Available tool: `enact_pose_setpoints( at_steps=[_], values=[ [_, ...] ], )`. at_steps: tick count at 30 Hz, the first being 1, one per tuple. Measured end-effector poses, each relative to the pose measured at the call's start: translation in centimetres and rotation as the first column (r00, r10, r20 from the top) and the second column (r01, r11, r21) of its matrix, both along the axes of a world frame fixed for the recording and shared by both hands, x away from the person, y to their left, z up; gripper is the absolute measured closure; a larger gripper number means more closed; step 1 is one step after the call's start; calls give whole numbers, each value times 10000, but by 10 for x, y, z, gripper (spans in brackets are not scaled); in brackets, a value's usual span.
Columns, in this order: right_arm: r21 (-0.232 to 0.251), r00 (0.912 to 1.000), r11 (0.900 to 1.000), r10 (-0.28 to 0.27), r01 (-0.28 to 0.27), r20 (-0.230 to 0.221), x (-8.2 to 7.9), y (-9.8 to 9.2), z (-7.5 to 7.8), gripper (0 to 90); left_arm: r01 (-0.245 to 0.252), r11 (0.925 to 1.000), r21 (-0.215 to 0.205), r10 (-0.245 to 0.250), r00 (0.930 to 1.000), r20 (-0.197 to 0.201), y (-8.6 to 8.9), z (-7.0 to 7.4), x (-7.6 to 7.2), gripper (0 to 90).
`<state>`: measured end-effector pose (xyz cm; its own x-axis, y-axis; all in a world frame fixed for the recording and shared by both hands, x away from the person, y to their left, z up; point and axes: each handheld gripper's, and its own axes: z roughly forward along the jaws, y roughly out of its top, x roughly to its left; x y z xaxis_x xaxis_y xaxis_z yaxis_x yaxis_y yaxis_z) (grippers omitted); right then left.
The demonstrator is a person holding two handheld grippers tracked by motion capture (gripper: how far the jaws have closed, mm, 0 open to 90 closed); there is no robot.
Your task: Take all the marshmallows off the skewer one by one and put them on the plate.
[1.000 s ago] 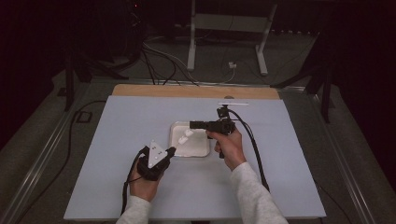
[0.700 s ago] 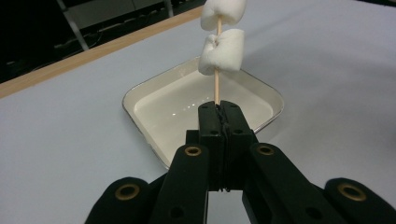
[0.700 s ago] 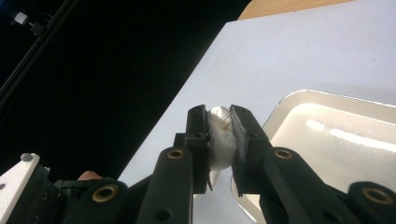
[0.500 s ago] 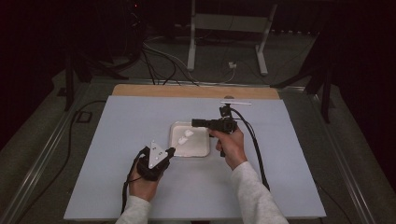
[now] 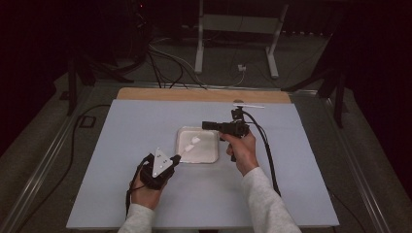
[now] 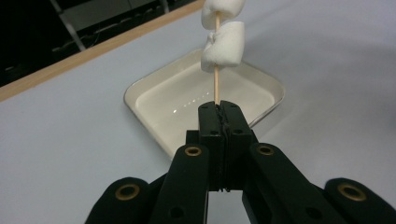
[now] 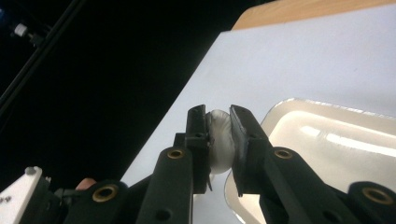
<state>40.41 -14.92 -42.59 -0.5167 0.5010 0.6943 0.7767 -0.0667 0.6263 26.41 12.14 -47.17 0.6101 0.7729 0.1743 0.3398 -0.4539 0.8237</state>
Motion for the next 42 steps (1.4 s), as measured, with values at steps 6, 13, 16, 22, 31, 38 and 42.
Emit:
enact_pose_setpoints(
  at_steps=[6, 13, 16, 22, 31, 38, 42],
  values=[
    [273, 9989, 9988, -421, 415, 193, 7, -32, 16, 788, -573, 9919, -1133, 547, 9982, -263, 26, 0, 1, 900],
    [-862, 9996, 9963, 38, -12, 298, 5, -9, 0, 764, -593, 9940, -916, 576, 9981, -208, 20, -1, 1, 900],
    [-1173, 9994, 9931, 119, -81, 320, 5, -1, -8, 757, -717, 9913, -1104, 697, 9973, -221, 24, 0, 2, 900],
    [-2114, 9994, 9773, 190, -123, 297, 5, 13, -25, 738, -775, 9893, -1235, 748, 9969, -262, 25, 1, 2, 900],
    [-3297, 9999, 9439, 168, -166, -22, 5, 32, -51, 560, -740, 9896, -1235, 707, 9970, -315, 23, 0, 3, 900],
    [-2845, 9995, 9582, 300, -291, -10, 2, 32, -47, 359, -807, 9891, -1232, 767, 9964, -368, 23, -2, 4, 900],
    [-1901, 9982, 9802, 590, -554, 136, -4, 31, -36, 294, -838, 9893, -1193, 798, 9961, -378, 20, -3, 5, 900]
  ],
)
